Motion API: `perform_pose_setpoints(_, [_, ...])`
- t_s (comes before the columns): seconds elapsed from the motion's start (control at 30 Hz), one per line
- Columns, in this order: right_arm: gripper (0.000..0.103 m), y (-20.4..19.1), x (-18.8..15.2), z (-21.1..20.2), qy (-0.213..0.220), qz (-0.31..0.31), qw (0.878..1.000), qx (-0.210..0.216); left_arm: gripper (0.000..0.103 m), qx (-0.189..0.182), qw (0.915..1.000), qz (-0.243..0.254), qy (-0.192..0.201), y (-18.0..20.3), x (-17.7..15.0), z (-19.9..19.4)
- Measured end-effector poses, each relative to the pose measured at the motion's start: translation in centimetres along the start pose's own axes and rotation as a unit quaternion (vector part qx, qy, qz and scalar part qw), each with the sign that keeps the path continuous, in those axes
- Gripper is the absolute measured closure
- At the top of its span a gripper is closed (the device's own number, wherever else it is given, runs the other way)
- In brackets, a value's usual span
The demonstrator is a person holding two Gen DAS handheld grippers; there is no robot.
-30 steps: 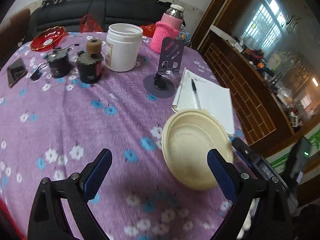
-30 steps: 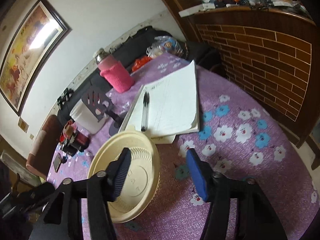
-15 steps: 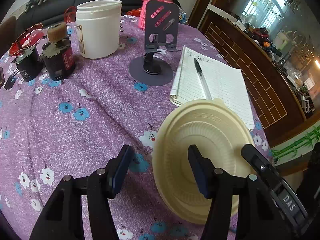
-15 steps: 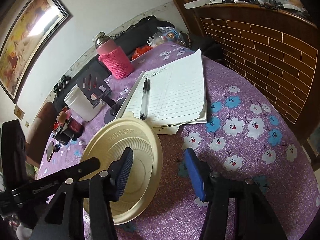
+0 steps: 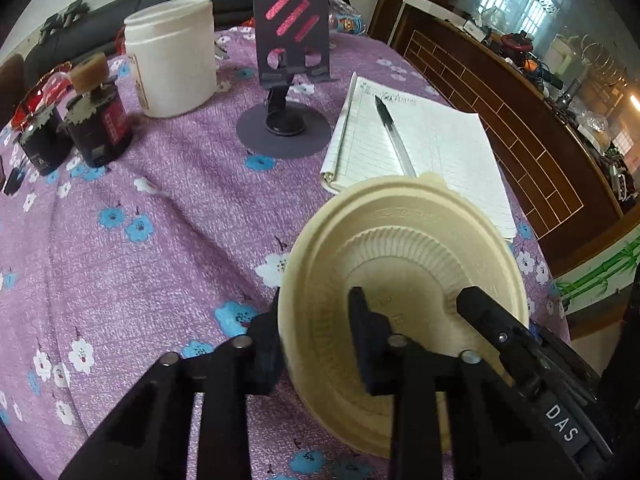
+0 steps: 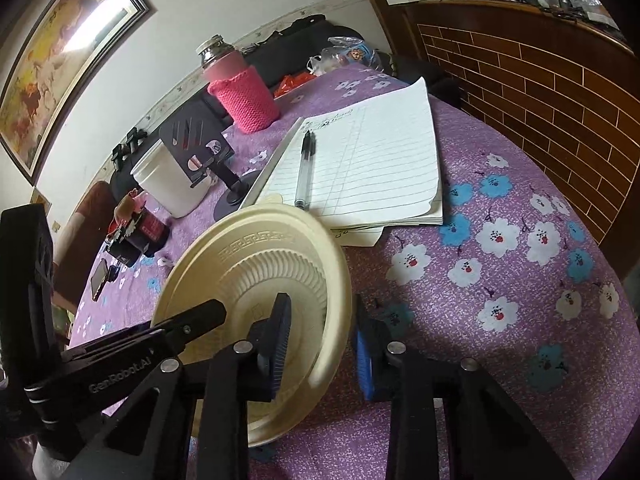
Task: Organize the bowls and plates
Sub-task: 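Lift the beige bowl and carry it over the stacked white bowls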
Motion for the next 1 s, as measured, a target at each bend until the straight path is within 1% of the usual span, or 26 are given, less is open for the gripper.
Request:
perform_pose_setpoints(0.17, [0.074,-0.1,-0.1,0.1,-0.001,0.0,1.0,0.0,0.079,-0.017,0.9996,-0.019,-0.01,-0.3,-0.1,0.4])
perform_pose_setpoints(0.27, [0.084,0.1,-0.2,0.2,-0.003,0.004,1.0,0.003,0.079,-0.012,0.9996,-0.025,-0.011,-0.4,-0.2,0.1])
perform_pose_setpoints(0.3, [0.084,0.2,-0.2,0.2,-0.003,0.007,1.0,0.006,0.079,-0.012,0.9996,-0.023,-0.01,-0.4,-0.3,-0.1])
perform_pose_setpoints(0.4, [0.086,0.2,-0.3,0.2,-0.002,0.014,1.0,0.016,0.08,-0.002,0.9999,-0.01,0.004,-0.3,-0.6,-1.3])
perform_pose_setpoints(0.53, [0.086,-0.4,-0.4,-0.1,0.005,0.008,1.0,0.023,0.088,0.009,0.9997,-0.003,0.024,-0.9,-0.9,-2.5])
perform_pose_setpoints(0.7, [0.086,-2.0,-0.9,0.2,-0.001,0.005,0.998,0.066,0.088,0.007,0.9994,-0.021,0.027,-3.0,-1.6,-3.9])
perform_pose_setpoints(0.9, [0.086,-5.2,-1.9,0.1,-0.005,-0.023,0.995,0.097,0.088,0.02,0.9981,-0.032,0.048,-5.5,-3.2,-6.7])
perform_pose_setpoints(1.0, [0.086,-6.9,-2.2,-0.4,-0.001,-0.049,0.994,0.1,0.088,0.026,0.9971,-0.035,0.062,-6.5,-3.8,-8.1])
Point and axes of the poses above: each gripper's, at about its wrist camera, not at the fingertips, and z roughly the way its jaws point, y to its right, x to its top, the point moved 6 cm from there along z, roughly the way its jaws point, and after that the axes turned 10 degrees about -z, right-handed, at the moved point
